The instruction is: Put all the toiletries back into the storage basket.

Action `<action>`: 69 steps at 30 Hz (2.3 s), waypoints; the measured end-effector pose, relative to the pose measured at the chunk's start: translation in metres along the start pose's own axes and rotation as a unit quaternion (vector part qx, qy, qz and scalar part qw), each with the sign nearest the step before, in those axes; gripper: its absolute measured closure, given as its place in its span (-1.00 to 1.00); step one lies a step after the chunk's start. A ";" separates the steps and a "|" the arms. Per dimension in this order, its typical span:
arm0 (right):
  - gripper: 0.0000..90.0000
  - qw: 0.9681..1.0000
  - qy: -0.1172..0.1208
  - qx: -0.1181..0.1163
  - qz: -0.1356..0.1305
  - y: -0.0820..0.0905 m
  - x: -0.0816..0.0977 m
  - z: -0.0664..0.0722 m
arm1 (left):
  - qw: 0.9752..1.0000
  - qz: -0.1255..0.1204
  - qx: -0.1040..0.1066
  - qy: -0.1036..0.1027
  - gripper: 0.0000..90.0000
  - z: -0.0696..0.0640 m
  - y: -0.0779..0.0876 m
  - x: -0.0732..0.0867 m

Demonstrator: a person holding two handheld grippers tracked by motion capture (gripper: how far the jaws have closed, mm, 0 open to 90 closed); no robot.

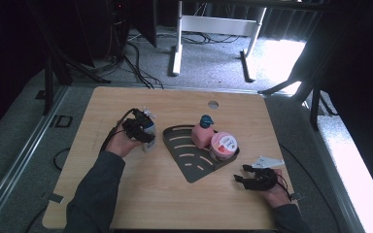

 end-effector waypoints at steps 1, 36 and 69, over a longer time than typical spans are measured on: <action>-0.13 1.000 0.000 0.000 0.000 0.000 0.000 0.000 | 1.000 0.002 0.000 0.001 0.10 0.000 -0.001 0.000; -0.13 1.000 0.001 0.000 0.000 0.000 0.000 0.000 | 0.999 0.005 0.027 0.019 0.23 0.000 -0.006 0.005; -0.13 1.000 0.000 -0.001 0.000 0.000 0.000 0.000 | 1.000 -0.009 0.018 0.011 0.22 -0.003 0.008 0.003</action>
Point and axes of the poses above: each handheld gripper's, and its own axes: y roughly backward along the jaws, x roughly out of its underside, z roughly to its left, the point moved 6 cm from there along -y, roughly forward along the jaws, and after that the axes turned 5 degrees about -x, right-handed, at the moved point
